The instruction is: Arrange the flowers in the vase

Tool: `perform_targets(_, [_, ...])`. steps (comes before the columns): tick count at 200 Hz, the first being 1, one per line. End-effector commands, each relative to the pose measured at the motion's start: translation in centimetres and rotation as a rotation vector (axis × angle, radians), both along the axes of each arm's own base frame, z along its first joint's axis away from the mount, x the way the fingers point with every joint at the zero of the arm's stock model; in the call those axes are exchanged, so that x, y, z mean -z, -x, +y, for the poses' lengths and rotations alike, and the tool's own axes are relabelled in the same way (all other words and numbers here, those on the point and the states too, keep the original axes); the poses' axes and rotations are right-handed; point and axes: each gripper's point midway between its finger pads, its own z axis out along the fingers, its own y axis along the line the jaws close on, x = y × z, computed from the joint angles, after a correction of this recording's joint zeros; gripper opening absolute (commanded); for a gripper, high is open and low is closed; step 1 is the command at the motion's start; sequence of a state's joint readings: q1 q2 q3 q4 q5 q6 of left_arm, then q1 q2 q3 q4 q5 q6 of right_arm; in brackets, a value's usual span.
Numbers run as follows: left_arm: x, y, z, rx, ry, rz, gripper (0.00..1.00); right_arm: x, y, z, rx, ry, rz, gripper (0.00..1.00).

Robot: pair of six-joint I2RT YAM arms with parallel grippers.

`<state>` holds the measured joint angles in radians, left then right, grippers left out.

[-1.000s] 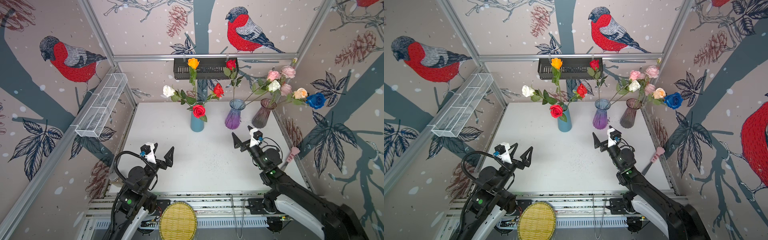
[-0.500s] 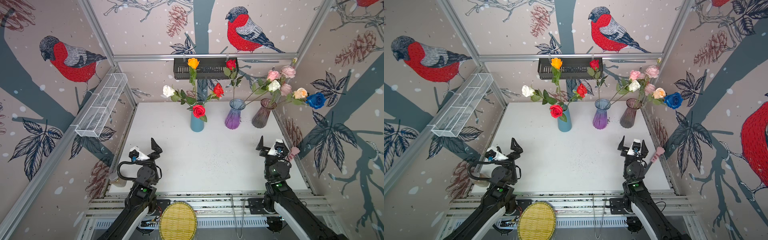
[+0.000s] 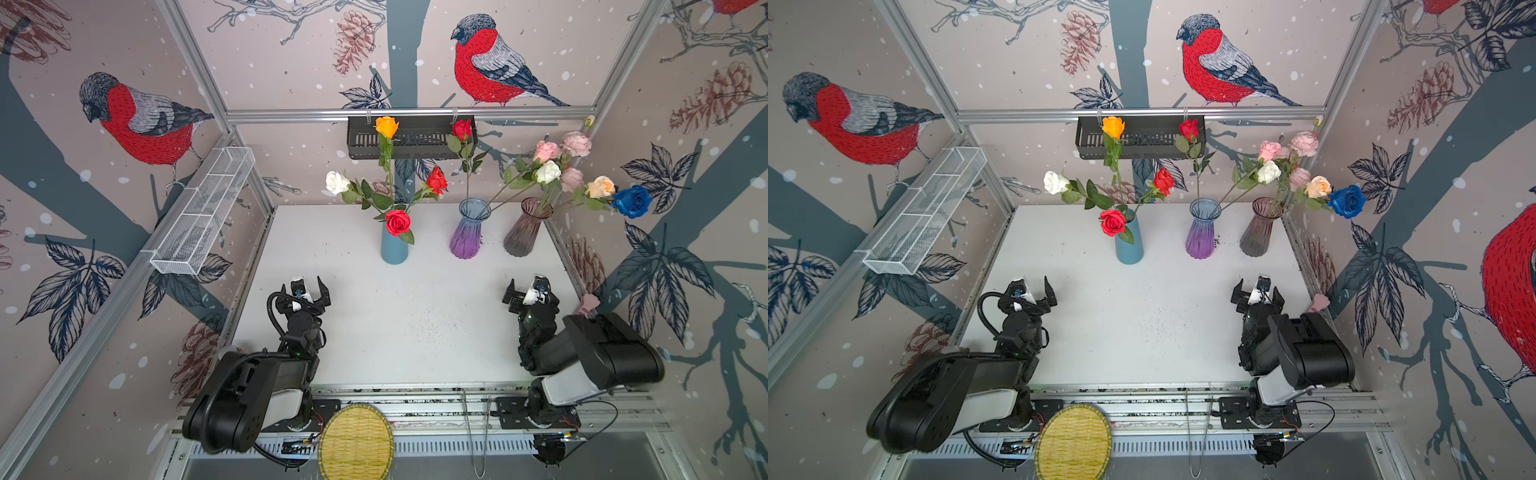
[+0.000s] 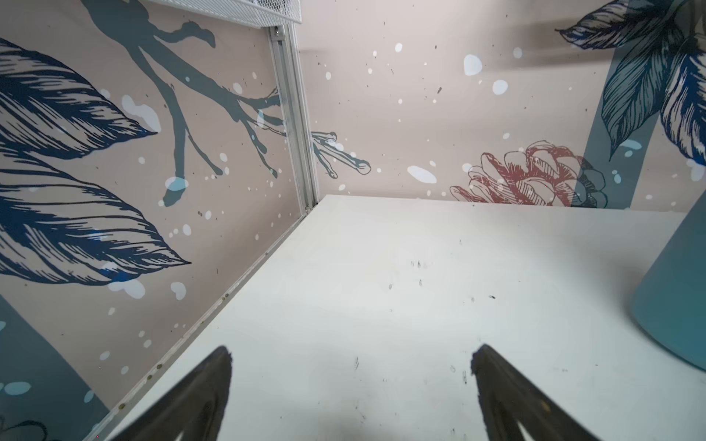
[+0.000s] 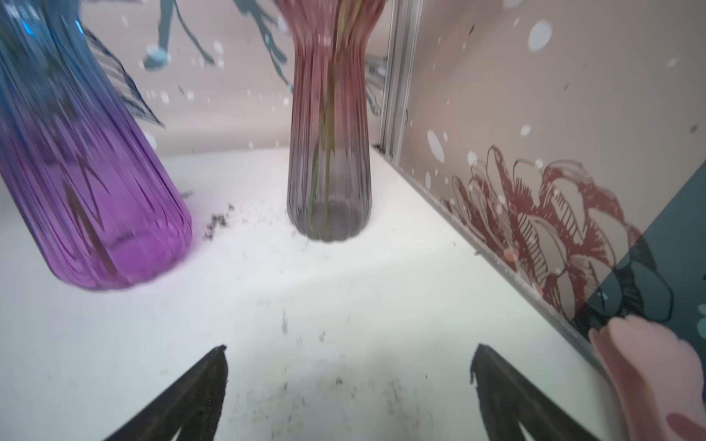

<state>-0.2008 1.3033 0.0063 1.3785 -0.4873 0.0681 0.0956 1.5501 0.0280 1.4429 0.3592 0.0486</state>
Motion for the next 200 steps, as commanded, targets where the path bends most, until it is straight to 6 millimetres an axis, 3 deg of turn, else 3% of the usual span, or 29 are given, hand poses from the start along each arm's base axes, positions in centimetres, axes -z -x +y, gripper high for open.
perform_targets(1, [-1.9, -0.4, -0.2, 0.025, 0.028, -0.108, 0.99, -3.9, -2.3, 0.7, -0.037, -0.023, -0.106, 1.0])
perform_targets(22, [-1.0, -1.3, 0.2, 0.032, 0.036, -0.123, 0.99, -3.1, -4.8, 1.4, -0.158, -0.044, -0.057, 0.99])
perform_targets(49, [1.7, -6.1, 1.0, -0.039, 0.056, 0.085, 0.99, -2.8, -5.0, 1.0, -0.155, -0.071, -0.027, 0.99])
perform_targets(65, [1.1, -5.5, 1.7, -0.025, 0.08, 0.024, 0.99, -2.8, -5.0, 1.0, -0.156, -0.071, -0.027, 0.99])
perform_targets(138, [1.5, -6.0, 1.6, -0.033, 0.081, 0.056, 0.99, -2.8, -5.1, 1.4, -0.169, -0.058, -0.022, 0.99])
perform_targets(160, [1.6, -6.0, 1.6, -0.034, 0.081, 0.057, 0.99, -3.1, -4.6, 3.7, -0.306, -0.019, -0.035, 0.99])
perform_targets(181, [1.6, -6.0, 1.6, -0.034, 0.081, 0.058, 0.99, -2.8, -5.0, 1.5, -0.223, -0.088, -0.029, 0.99])
perform_targets(200, [1.6, -6.1, 1.6, -0.032, 0.08, 0.058, 0.99, -2.9, -4.7, 1.2, -0.212, -0.095, -0.039, 0.99])
